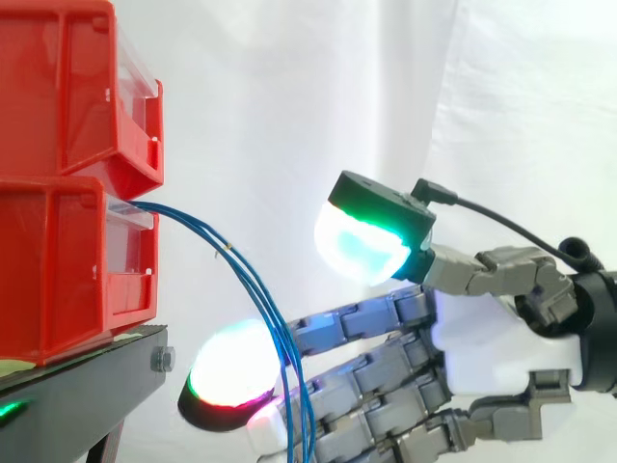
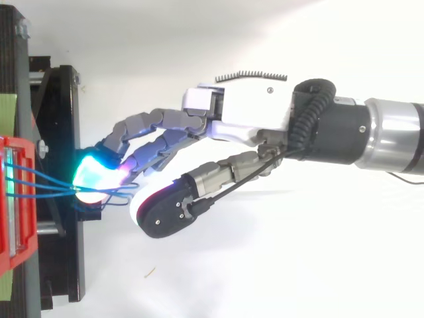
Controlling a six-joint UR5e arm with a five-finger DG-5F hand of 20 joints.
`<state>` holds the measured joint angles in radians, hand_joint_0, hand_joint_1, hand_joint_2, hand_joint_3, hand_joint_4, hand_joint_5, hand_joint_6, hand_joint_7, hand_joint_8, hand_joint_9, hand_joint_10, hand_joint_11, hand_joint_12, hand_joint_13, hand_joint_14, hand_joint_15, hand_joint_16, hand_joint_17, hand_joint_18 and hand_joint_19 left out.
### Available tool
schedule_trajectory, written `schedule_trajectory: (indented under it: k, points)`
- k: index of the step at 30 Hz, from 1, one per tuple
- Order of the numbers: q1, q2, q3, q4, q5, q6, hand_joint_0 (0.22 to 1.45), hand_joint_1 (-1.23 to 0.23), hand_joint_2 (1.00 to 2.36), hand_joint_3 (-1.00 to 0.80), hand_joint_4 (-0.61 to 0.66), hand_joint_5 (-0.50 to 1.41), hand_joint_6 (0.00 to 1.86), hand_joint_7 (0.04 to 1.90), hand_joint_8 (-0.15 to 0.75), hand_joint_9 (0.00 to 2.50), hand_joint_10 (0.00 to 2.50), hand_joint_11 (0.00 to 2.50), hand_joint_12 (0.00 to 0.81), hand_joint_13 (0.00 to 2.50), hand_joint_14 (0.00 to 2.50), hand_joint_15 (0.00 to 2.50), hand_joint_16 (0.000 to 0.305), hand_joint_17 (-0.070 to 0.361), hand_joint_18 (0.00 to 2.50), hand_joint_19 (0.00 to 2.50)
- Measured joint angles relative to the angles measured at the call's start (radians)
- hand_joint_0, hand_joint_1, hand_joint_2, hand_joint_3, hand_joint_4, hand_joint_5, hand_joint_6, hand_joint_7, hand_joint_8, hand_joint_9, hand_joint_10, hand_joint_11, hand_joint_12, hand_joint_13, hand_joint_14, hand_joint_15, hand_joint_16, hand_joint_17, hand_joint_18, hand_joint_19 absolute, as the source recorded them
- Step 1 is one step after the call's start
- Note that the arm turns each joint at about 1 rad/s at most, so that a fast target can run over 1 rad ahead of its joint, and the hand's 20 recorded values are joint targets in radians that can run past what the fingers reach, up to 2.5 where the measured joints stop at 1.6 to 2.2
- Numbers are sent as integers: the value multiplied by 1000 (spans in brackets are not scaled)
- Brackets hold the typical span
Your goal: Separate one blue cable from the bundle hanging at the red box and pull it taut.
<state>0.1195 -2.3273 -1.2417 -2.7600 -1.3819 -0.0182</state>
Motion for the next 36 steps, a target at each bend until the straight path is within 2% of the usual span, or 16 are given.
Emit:
schedule_trajectory:
  k: [4,10,28,36]
  points:
    - [-6,-23,8,28,-15,25,503,-612,1000,-500,236,-211,502,801,297,636,9,320,361,568,9,283,47,106,548,550]
    - [-8,-30,24,44,-26,38,520,-631,1001,-485,240,-207,502,810,294,648,7,334,358,587,10,307,46,104,552,565]
    - [1,-30,30,59,-27,1,587,-666,1008,-366,260,-168,503,974,288,697,8,383,344,659,14,368,43,96,590,605]
    - [0,-29,44,52,-28,-53,602,-662,1010,-337,263,-155,503,1033,293,729,9,399,343,691,13,390,42,95,605,607]
